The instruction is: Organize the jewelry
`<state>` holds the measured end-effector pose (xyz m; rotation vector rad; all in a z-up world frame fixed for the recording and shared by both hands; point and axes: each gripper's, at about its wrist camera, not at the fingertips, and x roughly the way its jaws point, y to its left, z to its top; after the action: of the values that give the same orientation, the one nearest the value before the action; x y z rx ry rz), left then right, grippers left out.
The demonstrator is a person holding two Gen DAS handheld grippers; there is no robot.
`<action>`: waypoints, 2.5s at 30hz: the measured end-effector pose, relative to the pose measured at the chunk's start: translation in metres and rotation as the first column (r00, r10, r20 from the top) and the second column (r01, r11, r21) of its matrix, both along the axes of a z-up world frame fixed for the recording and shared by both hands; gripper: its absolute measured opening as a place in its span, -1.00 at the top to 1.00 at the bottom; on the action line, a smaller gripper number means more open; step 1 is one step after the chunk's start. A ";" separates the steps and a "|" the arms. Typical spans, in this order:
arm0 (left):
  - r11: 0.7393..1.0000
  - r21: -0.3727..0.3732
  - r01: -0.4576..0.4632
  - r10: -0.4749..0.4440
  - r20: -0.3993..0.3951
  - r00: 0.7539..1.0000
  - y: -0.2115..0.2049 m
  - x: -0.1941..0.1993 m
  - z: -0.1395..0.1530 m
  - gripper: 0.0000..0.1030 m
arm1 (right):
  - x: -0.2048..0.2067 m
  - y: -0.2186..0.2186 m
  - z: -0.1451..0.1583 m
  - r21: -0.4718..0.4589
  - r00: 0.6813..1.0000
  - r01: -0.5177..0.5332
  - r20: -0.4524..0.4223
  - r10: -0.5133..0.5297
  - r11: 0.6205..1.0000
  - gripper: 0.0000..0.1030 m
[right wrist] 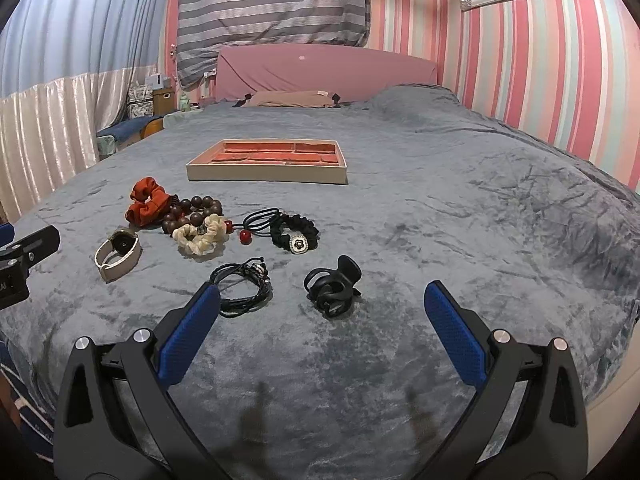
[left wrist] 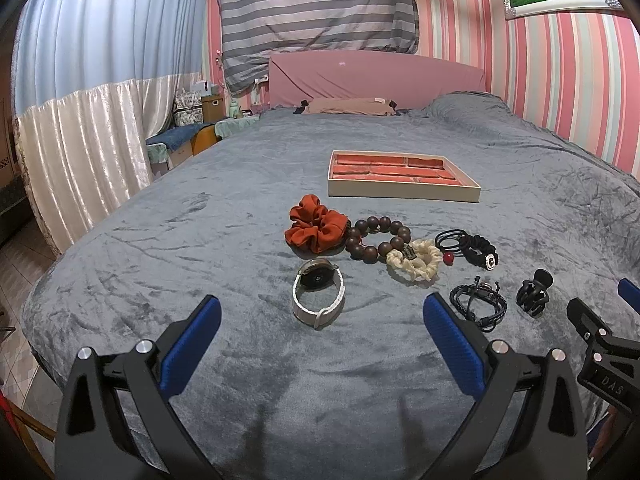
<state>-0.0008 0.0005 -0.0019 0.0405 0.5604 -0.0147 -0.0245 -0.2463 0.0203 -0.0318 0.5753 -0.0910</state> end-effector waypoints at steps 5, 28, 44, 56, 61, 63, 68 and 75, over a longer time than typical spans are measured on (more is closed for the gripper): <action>1.000 -0.001 0.001 -0.001 -0.002 1.000 0.002 0.001 -0.001 -0.92 | 0.000 0.000 0.000 -0.005 1.000 0.001 0.004 -0.001 1.000 -0.92; 1.000 -0.004 -0.002 0.002 -0.014 1.000 0.003 0.005 -0.007 -0.92 | 0.000 -0.001 -0.003 -0.014 1.000 0.014 0.004 -0.013 1.000 -0.92; 1.000 -0.012 0.018 -0.018 -0.021 1.000 0.001 0.004 -0.006 -0.92 | -0.001 -0.002 -0.006 -0.025 1.000 0.025 0.007 -0.025 0.999 -0.92; 1.000 -0.011 0.013 -0.013 -0.020 1.000 0.002 0.005 -0.006 -0.92 | -0.002 0.000 -0.005 -0.040 0.999 0.028 0.019 -0.027 0.999 -0.92; 0.999 -0.028 0.019 -0.020 -0.022 1.000 0.005 0.006 -0.007 -0.92 | -0.003 0.001 -0.003 -0.045 0.999 0.031 0.029 -0.030 0.999 -0.92; 1.000 -0.020 0.015 -0.016 -0.022 1.000 0.005 0.006 -0.007 -0.92 | -0.003 0.000 -0.002 -0.044 0.999 0.032 0.030 -0.031 0.999 -0.92; 1.000 -0.021 0.016 -0.016 -0.030 0.999 0.006 0.007 -0.009 -0.92 | -0.002 -0.002 -0.001 -0.050 0.998 0.050 0.039 -0.048 0.997 -0.92; 1.000 -0.015 0.013 -0.013 -0.027 1.000 0.005 0.009 -0.009 -0.92 | -0.002 -0.004 -0.003 -0.038 0.997 0.058 0.059 -0.056 0.998 -0.92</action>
<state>0.0078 0.0059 -0.0114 0.0297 0.5872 -0.0321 -0.0260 -0.2500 0.0169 -0.0511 0.5170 -0.1584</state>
